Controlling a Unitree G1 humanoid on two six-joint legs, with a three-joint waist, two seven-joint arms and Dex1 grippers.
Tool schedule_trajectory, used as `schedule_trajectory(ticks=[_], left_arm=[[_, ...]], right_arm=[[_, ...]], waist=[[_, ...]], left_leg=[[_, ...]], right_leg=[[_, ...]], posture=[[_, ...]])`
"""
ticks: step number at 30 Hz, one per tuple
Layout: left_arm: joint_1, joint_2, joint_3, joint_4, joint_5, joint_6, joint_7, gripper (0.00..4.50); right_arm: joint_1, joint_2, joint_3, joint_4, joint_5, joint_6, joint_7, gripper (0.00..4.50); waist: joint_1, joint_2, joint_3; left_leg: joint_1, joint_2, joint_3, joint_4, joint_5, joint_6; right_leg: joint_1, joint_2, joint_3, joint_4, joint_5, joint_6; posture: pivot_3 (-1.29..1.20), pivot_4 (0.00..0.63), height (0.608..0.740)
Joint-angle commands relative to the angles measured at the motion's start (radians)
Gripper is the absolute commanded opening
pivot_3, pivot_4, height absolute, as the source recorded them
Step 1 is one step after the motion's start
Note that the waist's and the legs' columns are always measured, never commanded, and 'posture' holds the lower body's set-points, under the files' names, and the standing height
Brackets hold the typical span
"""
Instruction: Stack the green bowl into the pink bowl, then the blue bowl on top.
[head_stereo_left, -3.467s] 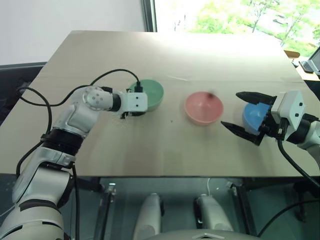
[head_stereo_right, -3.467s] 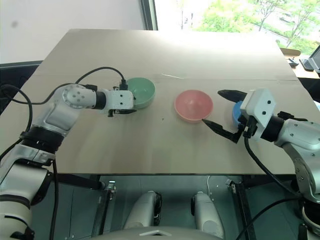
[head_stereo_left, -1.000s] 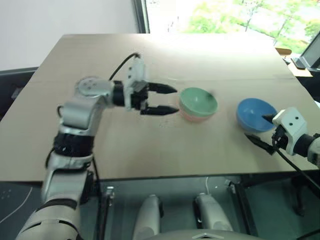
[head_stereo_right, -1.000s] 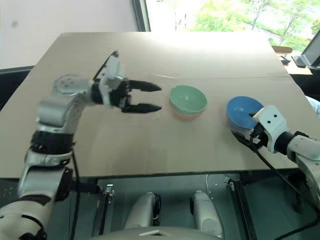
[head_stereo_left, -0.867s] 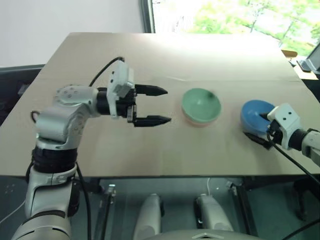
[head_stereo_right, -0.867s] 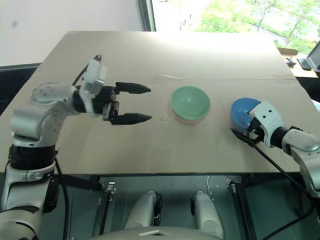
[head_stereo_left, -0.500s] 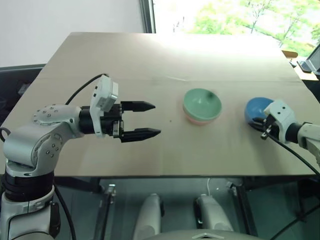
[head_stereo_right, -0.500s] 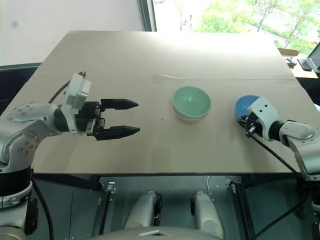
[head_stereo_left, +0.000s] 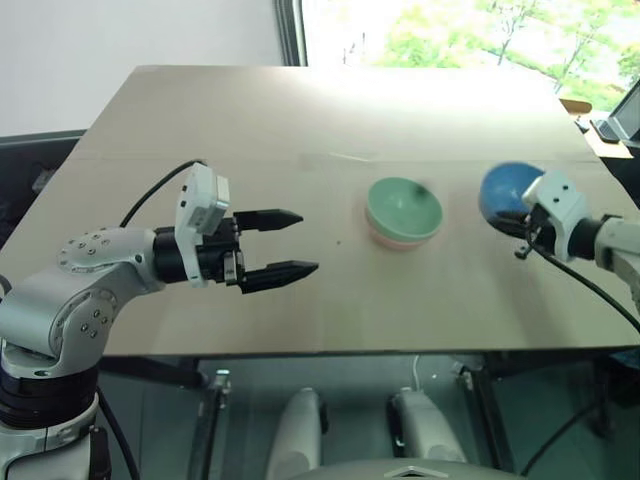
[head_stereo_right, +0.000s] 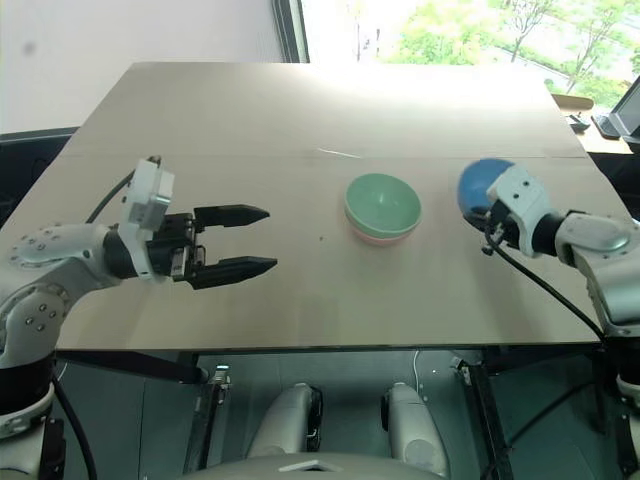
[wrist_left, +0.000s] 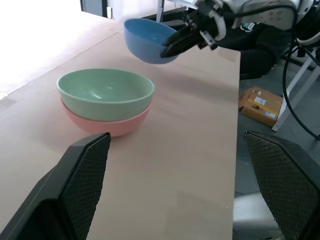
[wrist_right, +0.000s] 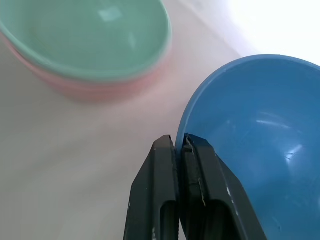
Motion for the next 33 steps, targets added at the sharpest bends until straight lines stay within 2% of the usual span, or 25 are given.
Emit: schedule_trajectory(ticks=[1, 6, 7, 8, 10, 11, 12, 17, 21, 25, 29, 32, 33], left_arm=[[0.020, -0.003, 0.004, -0.047, 0.013, -0.042, 0.030, 4.50], [0.050, -0.016, -0.010, -0.073, 0.022, -0.067, 0.068, 4.50], [0.053, -0.019, -0.010, -0.077, 0.020, -0.068, 0.076, 4.50], [0.055, -0.023, -0.008, -0.081, 0.018, -0.069, 0.087, 4.50], [0.066, -0.024, -0.005, -0.093, 0.010, -0.067, 0.101, 4.50], [0.072, -0.025, -0.001, -0.100, 0.008, -0.067, 0.109, 4.50], [0.078, -0.025, 0.003, -0.108, 0.005, -0.067, 0.116, 4.50], [0.126, -0.017, 0.021, -0.129, 0.027, -0.084, 0.144, 4.50], [0.164, -0.065, 0.042, -0.134, 0.049, -0.147, 0.190, 4.50], [0.210, -0.107, 0.079, -0.126, 0.082, -0.174, 0.259, 4.50], [0.266, -0.078, 0.072, -0.113, 0.179, -0.206, 0.284, 4.50], [0.285, -0.071, 0.092, -0.099, 0.143, -0.211, 0.240, 4.50], [0.283, -0.067, 0.097, -0.090, 0.133, -0.204, 0.233, 4.50]], right_arm=[[-0.096, 0.045, 0.036, -0.074, 0.061, 0.029, 0.031, 0.04], [-0.175, 0.135, 0.126, -0.015, 0.053, 0.008, 0.060, 0.04], [-0.185, 0.155, 0.139, 0.006, 0.046, -0.006, 0.063, 0.57], [-0.194, 0.178, 0.150, 0.026, 0.048, -0.012, 0.066, 0.80], [-0.206, 0.202, 0.172, 0.055, 0.039, -0.037, 0.083, 1.62], [-0.208, 0.205, 0.175, 0.061, 0.039, -0.045, 0.094, 1.77], [-0.209, 0.206, 0.174, 0.064, 0.039, -0.051, 0.104, 2.29], [-0.190, 0.188, 0.116, 0.023, 0.048, -0.060, 0.093, 4.10], [-0.100, 0.125, 0.008, -0.082, 0.111, -0.029, 0.096, 4.10], [0.138, 0.043, -0.208, -0.184, 0.147, -0.024, 0.080, 4.10], [0.310, 0.006, -0.334, -0.189, 0.151, -0.067, 0.097, 4.10], [0.422, -0.012, -0.419, -0.175, 0.174, -0.084, 0.139, 4.10], [0.443, -0.019, -0.437, -0.166, 0.171, -0.099, 0.148, 4.31]], waist=[[0.000, 0.000, 0.000], [0.004, 0.000, 0.000], [0.006, -0.001, 0.000], [0.007, -0.001, 0.000], [0.006, -0.001, 0.000], [0.006, -0.001, 0.000], [0.006, -0.001, 0.000], [0.004, -0.001, 0.000], [0.014, -0.001, 0.000], [0.029, -0.001, 0.000], [0.026, -0.001, 0.000], [0.023, -0.001, -0.001], [0.023, -0.001, -0.001]], left_leg=[[0.000, 0.000, 0.000, 0.000, 0.000, 0.000], [-0.001, 0.000, 0.000, 0.000, 0.000, 0.000], [-0.001, 0.000, 0.000, 0.000, 0.000, 0.000], [-0.001, 0.000, 0.000, 0.000, 0.000, 0.000], [-0.001, 0.000, 0.000, 0.000, 0.000, 0.000], [-0.001, 0.000, 0.000, 0.000, 0.000, 0.000], [-0.001, 0.000, 0.000, 0.000, 0.000, 0.000], [-0.001, 0.000, 0.000, 0.000, 0.000, 0.000], [-0.001, 0.000, 0.000, -0.001, 0.000, 0.000], [-0.001, 0.000, 0.000, -0.002, 0.000, 0.000], [0.000, -0.001, 0.001, -0.002, 0.000, 0.000], [0.001, 0.000, 0.001, -0.002, 0.000, 0.000], [0.001, 0.000, 0.001, -0.002, 0.000, 0.000]], right_leg=[[0.000, 0.000, 0.000, 0.000, 0.000, 0.000], [0.000, 0.000, 0.000, 0.000, 0.000, 0.000], [0.000, -0.001, 0.000, -0.001, 0.000, 0.000], [0.000, -0.001, 0.000, -0.001, 0.000, 0.000], [0.000, -0.001, 0.000, -0.001, 0.000, 0.000], [0.000, -0.001, 0.000, -0.001, 0.000, 0.000], [0.000, -0.001, 0.000, 0.000, 0.000, 0.000], [0.000, -0.001, 0.000, 0.000, 0.000, 0.000], [-0.001, -0.001, -0.001, -0.001, 0.000, 0.000], [0.000, -0.001, -0.001, -0.003, 0.000, 0.000], [0.001, -0.001, 0.000, -0.003, 0.000, 0.000], [0.001, -0.001, 0.001, -0.003, 0.000, 0.000], [0.001, -0.001, 0.001, -0.003, 0.000, 0.000]], posture=[[0.00, 0.150, 0.740], [0.00, 0.150, 0.740], [0.00, 0.150, 0.740], [0.00, 0.150, 0.740], [0.00, 0.150, 0.740], [0.00, 0.150, 0.740], [0.00, 0.150, 0.740], [0.00, 0.150, 0.740], [0.00, 0.150, 0.740], [0.00, 0.150, 0.740], [0.00, 0.150, 0.740], [0.00, 0.150, 0.740], [0.00, 0.150, 0.740]])
